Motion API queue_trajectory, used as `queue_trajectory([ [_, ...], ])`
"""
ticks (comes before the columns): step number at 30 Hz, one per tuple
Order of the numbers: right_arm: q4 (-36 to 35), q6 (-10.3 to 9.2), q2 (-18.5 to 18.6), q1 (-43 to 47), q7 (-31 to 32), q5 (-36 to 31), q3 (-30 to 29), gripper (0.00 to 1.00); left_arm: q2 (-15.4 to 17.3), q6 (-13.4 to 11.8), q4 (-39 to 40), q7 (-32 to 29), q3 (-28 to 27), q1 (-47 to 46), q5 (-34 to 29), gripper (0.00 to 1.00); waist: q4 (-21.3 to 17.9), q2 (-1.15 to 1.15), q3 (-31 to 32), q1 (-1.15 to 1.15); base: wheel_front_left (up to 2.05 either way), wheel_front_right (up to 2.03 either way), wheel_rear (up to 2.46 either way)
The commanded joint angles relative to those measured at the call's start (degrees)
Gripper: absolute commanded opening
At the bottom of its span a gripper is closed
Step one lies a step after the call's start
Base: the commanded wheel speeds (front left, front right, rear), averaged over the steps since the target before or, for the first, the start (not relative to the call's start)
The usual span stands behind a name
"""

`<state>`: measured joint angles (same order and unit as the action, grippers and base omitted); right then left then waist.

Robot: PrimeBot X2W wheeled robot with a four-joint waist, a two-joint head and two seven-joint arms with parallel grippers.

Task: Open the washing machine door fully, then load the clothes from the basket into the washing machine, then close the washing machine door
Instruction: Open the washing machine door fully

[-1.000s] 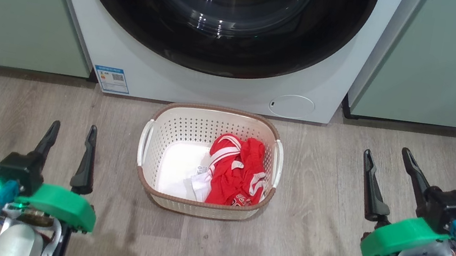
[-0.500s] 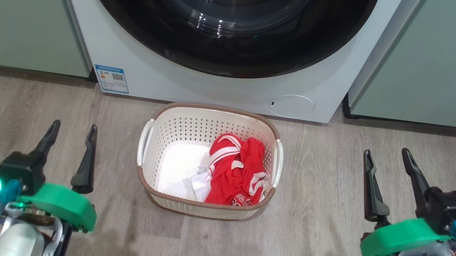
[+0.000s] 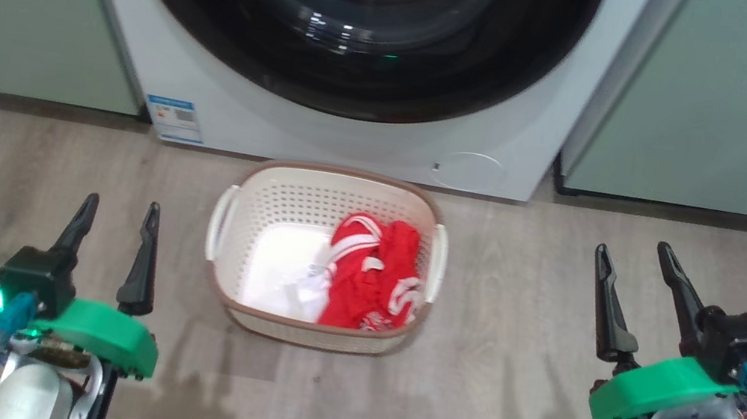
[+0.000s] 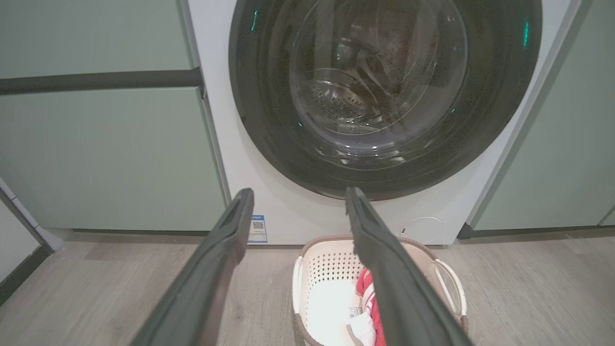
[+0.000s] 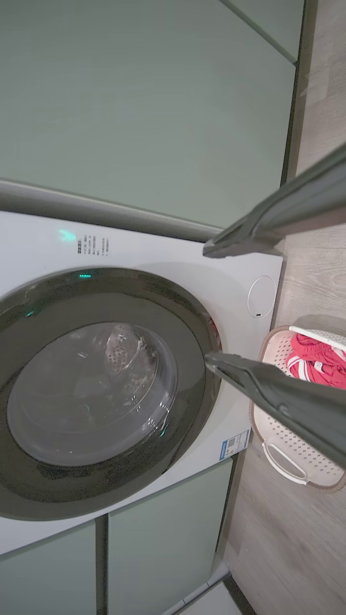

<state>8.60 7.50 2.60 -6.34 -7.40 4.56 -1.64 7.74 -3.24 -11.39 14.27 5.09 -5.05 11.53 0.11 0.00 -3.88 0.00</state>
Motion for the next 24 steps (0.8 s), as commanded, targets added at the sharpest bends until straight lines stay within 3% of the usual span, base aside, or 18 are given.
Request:
queue_trajectory([
  [1,-1.9,-0.01,0.3,-1.2,-0.6,0.2,0.9,1.00,0.8,-0.4,2.1,0.7,-1.6,-2.9,-0.5,1.00,0.0,0.00,0.0,0.00,1.16,1.30,-2.46],
  [13,-2.1,-0.01,0.3,-1.3,-0.8,0.7,0.6,1.00,0.6,0.6,3.4,0.7,-1.5,-3.2,0.1,1.00,-0.5,0.00,-0.6,0.00,1.07,1.12,-2.19],
  [24,-1.8,-0.01,0.3,-1.6,-1.3,1.1,0.5,1.00,0.5,1.4,4.1,0.7,-1.5,-3.1,-0.2,1.00,-0.6,0.00,-1.0,0.00,0.29,0.29,-0.58],
])
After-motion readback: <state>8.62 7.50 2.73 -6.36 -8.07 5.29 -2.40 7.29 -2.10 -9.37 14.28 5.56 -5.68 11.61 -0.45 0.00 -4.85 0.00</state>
